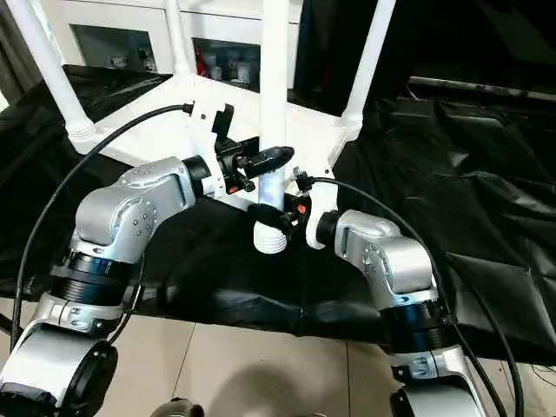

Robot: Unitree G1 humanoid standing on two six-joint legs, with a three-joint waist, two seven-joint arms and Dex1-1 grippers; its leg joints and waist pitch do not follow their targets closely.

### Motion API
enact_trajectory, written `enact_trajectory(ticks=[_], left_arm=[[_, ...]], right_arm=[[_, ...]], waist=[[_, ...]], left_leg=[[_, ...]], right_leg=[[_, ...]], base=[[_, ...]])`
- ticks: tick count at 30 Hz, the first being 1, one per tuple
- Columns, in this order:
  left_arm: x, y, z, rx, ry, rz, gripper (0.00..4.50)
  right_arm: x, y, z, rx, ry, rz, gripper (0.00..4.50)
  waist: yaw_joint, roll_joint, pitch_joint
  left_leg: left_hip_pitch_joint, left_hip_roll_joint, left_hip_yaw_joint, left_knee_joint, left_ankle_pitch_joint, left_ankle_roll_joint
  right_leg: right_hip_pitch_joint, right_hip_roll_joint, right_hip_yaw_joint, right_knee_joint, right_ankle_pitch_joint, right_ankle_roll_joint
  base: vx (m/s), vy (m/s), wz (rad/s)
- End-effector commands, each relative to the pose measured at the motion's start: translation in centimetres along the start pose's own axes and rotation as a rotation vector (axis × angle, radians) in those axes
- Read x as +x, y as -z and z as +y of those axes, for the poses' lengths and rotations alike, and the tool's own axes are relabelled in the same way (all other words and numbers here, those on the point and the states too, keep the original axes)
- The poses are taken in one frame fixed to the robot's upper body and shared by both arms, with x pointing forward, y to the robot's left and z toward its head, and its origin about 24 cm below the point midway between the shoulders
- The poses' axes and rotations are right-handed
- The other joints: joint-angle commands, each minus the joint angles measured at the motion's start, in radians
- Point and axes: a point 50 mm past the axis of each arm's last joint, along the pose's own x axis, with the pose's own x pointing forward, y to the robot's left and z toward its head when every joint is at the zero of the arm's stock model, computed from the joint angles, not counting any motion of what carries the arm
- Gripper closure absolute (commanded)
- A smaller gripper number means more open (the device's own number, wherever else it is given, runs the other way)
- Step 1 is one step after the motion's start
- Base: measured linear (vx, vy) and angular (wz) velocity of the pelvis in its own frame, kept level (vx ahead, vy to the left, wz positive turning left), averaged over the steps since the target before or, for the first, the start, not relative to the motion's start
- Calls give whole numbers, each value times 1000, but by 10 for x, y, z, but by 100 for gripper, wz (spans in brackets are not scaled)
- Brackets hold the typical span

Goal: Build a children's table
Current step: Pick table leg

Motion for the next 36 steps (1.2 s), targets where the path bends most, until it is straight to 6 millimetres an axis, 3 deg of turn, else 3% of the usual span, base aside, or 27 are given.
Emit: enact_trajectory(ticks=[1,4,6,9,10,12,13,16,20,23,24,25,26,27,29,30,31,32,36], left_arm=[[0,-10,1,40,-7,-28,262],[0,-11,3,51,-37,-37,262],[1,-11,4,31,-42,-40,206],[-1,-13,4,-28,-25,-60,186],[-2,-15,5,-25,-35,-81,157],[-3,-22,10,13,-79,-159,157],[-4,-27,12,34,-110,-219,144],[-10,-41,18,-22,-150,-381,143],[-16,-45,26,-49,-182,-431,143],[-18,-37,33,11,-185,-357,143],[-16,-25,38,147,-206,-229,143],[-14,-12,43,297,-202,-91,143],[-13,3,46,434,-179,44,143],[-12,15,49,532,-144,138,143],[-11,24,50,577,-103,203,143],[-10,30,51,589,-76,241,143],[-7,39,52,632,-43,316,143],[-4,49,53,696,8,416,143],[2,58,55,770,18,479,143]], right_arm=[[0,-2,0,-2,-6,10,261],[-1,-1,-3,4,15,0,261],[-1,-2,-5,7,29,-10,261],[-1,-6,-8,24,45,-57,261],[-2,-7,-9,27,51,-73,261],[-3,-9,-11,45,64,-109,261],[-4,-11,-12,59,79,-130,262],[-7,-13,-20,86,147,-186,262],[-11,-16,-29,90,237,-235,262],[-16,-17,-38,61,310,-257,262],[-19,-16,-40,34,323,-257,262],[-23,-16,-43,8,338,-258,262],[-27,-15,-44,-6,348,-256,262],[-29,-15,-46,-13,357,-258,262],[-32,-15,-47,-16,369,-267,262],[-34,-16,-47,-16,377,-275,262],[-38,-17,-48,-19,388,-287,262],[-43,-19,-49,-25,402,-299,262],[-49,-19,-48,-41,413,-296,262]], waist=[[-1,-14,-87],[-1,-13,-87],[-1,-13,-87],[-2,-12,-88],[-2,-12,-88],[-1,-12,-88],[-2,-7,-88],[-3,-11,-89],[-5,-9,-89],[-8,-8,-89],[-9,-8,-90],[-9,-3,-90],[-11,-6,-91],[-10,-1,-89],[-13,2,-93],[-14,4,-97],[-15,7,-96],[-16,2,-97],[-23,2,-96]], left_leg=[[25,13,-6,-66,-125,-5],[25,13,-7,-66,-129,-6],[25,12,-6,-65,-125,-8],[24,12,-6,-64,-122,-4],[24,11,-6,-64,-124,-4],[24,12,-6,-64,-130,-4],[25,12,-7,-65,-132,-5],[24,12,-7,-65,-129,-2],[26,10,-5,-63,-130,-6],[27,9,-5,-65,-130,-8],[28,9,-5,-65,-124,-9],[30,10,-9,-67,-139,-6],[28,7,-11,-68,-135,-3],[30,7,-12,-69,-134,-10],[31,8,-9,-68,-122,-25],[29,10,-10,-66,-103,-29],[29,9,-9,-66,-98,-24],[30,8,-8,-64,-107,-16],[28,7,-7,-63,-131,-3]], right_leg=[[58,-40,36,-60,-155,-182],[58,-41,35,-61,-164,-179],[59,-40,36,-60,-156,-181],[59,-41,35,-58,-144,-189],[59,-41,35,-59,-146,-192],[60,-41,35,-61,-154,-190],[59,-41,35,-62,-153,-188],[61,-40,35,-61,-134,-184],[58,-39,34,-61,-148,-188],[57,-36,34,-62,-166,-165],[58,-36,34,-60,-152,-167],[54,-32,34,-67,-191,-118],[56,-31,35,-69,-196,-102],[53,-32,36,-73,-203,-80],[56,-33,38,-66,-158,-100],[58,-36,38,-53,-92,-141],[57,-34,37,-54,-71,-155],[59,-34,37,-53,-54,-173],[65,-38,38,-54,-46,-202]], base=[[0,0,0],[0,0,0],[0,0,0],[0,0,0],[0,0,0],[0,0,0],[0,0,0],[0,0,0],[0,0,0],[0,0,0],[0,0,0],[0,0,0],[0,0,0],[0,0,0],[0,0,0],[0,0,0],[0,0,0],[0,0,0],[0,0,0]])
